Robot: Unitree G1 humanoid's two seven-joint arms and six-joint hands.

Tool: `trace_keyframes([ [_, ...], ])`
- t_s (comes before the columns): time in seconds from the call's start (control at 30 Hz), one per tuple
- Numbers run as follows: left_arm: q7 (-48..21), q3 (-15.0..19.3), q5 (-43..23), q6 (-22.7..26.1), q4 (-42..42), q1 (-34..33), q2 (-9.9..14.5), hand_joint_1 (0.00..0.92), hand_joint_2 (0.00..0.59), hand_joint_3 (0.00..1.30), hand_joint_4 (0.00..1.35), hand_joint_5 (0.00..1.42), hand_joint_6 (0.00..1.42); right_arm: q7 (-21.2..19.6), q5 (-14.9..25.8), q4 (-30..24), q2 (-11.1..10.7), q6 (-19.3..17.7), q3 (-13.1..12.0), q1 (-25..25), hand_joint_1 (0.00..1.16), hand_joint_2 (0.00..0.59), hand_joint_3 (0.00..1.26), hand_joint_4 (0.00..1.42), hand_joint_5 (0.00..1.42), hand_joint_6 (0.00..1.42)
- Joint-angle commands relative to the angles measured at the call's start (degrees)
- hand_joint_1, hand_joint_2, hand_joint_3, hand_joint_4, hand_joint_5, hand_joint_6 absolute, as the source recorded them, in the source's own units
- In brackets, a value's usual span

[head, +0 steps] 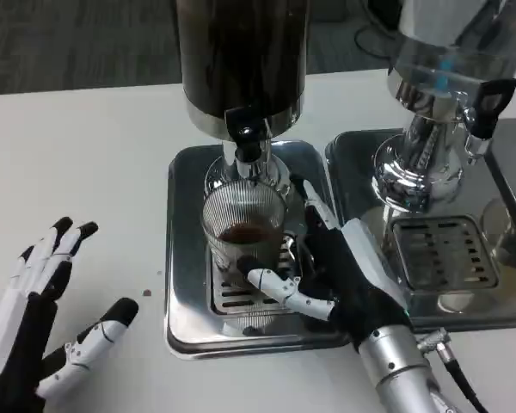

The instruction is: Grasp the cup under the faucet to collect the drink, then remove the cup.

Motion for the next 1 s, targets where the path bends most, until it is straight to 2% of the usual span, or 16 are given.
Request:
trace_keyframes([
  [0.03,-0.7,0.4,-0.8,0.7,-1.0,0.9,0.8,0.0,0.18,0.13,0.0,0.02,0.0,-1.2,0.3,1.4,0.1,-2.6,-0.1,-0.1,0.59,0.172,0.0,0.0,0.0,0.16],
  [0.13,-1.0,0.3,-1.2,0.7,-1.0,1.0,1.0,0.0,0.185,0.14,0.0,0.02,0.0,-1.5,1.6,4.1,0.8,-4.7,-0.3,-0.4,0.6,0.179,0.0,0.0,0.0,0.17],
  [0.2,-1.0,0.3,-1.3,0.8,-1.0,1.0,1.0,0.0,0.186,0.14,0.0,0.03,0.0,-3.4,2.0,6.3,1.3,-7.5,-0.7,-0.7,0.62,0.177,0.0,0.0,0.0,0.18],
  [0.37,-2.0,0.6,-2.9,0.0,-0.4,1.1,1.3,0.0,0.186,0.15,0.0,0.03,0.0,-2.7,5.3,13.1,1.6,-13.9,-1.8,-3.2,0.66,0.168,0.0,0.0,0.03,0.21],
  [0.47,-2.4,0.7,-3.7,-0.4,0.1,1.2,1.5,0.0,0.185,0.16,0.0,0.03,0.0,-3.7,5.2,15.5,2.0,-16.1,-1.7,-3.9,0.67,0.169,0.0,0.0,0.05,0.21],
  [0.7,-2.8,1.2,-4.5,-0.4,-0.3,1.9,2.2,0.0,0.186,0.17,0.0,0.04,0.0,-5.8,2.6,16.8,2.5,-16.9,-0.6,-4.4,0.68,0.162,0.0,0.0,0.05,0.21],
  [0.83,-3.2,1.2,-5.2,-0.3,-0.4,2.2,2.4,0.0,0.186,0.17,0.0,0.04,0.0,-4.9,3.2,17.7,2.6,-17.0,-0.4,-4.8,0.67,0.166,0.0,0.0,0.02,0.16],
  [0.9,-3.4,1.2,-5.5,-0.4,-0.4,2.4,2.5,0.0,0.186,0.18,0.0,0.04,0.0,-5.9,2.9,18.3,2.9,-18.2,-0.2,-5.0,0.67,0.164,0.0,0.0,0.01,0.14],
  [1.0,-3.5,1.3,-5.7,-0.3,-0.3,2.5,2.4,0.0,0.204,0.2,0.0,0.06,0.0,-7.3,2.1,19.7,3.4,-18.0,0.0,-5.9,0.67,0.164,0.0,0.0,0.0,0.11],
])
